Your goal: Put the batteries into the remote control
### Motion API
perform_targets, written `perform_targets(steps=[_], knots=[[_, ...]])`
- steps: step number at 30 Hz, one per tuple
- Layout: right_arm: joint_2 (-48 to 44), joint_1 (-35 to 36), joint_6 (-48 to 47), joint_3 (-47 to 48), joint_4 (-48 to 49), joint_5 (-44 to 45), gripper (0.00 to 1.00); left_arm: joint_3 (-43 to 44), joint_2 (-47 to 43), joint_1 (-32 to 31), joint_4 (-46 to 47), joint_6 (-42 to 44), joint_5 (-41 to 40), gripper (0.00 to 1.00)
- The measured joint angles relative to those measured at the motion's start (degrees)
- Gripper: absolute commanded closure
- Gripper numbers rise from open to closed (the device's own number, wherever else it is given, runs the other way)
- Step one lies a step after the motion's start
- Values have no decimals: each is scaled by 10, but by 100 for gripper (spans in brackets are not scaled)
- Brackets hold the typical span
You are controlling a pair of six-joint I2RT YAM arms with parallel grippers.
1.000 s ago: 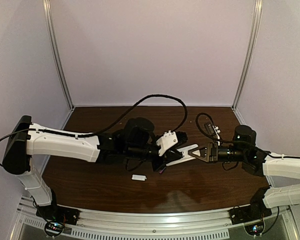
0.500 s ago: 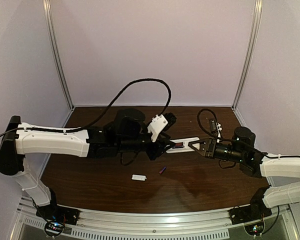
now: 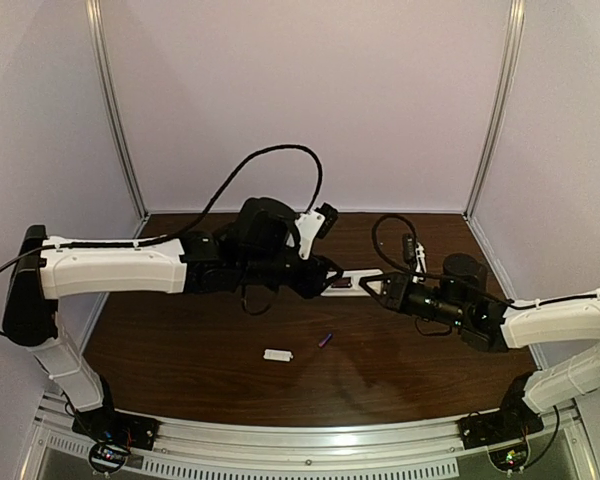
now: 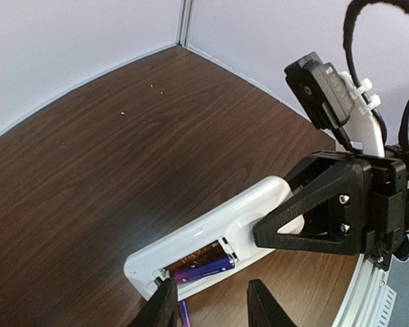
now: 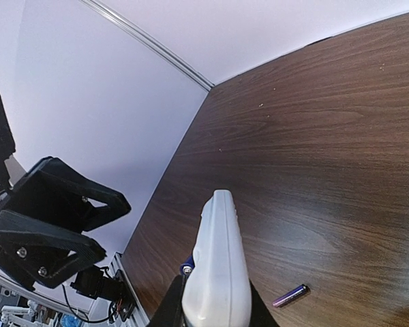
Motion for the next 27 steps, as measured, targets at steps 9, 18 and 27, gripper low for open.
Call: perform_targets(steps=[9,18,27], knots=[[9,22,0,13,0,46,100,9,34,0,-19,-30,33,68],[15,34,-4,28,-5,61,100,19,40,0,-22,-34,42,73],[15,40,-12,28,-16,70,100,29,44,0,-32,-36,29,77]])
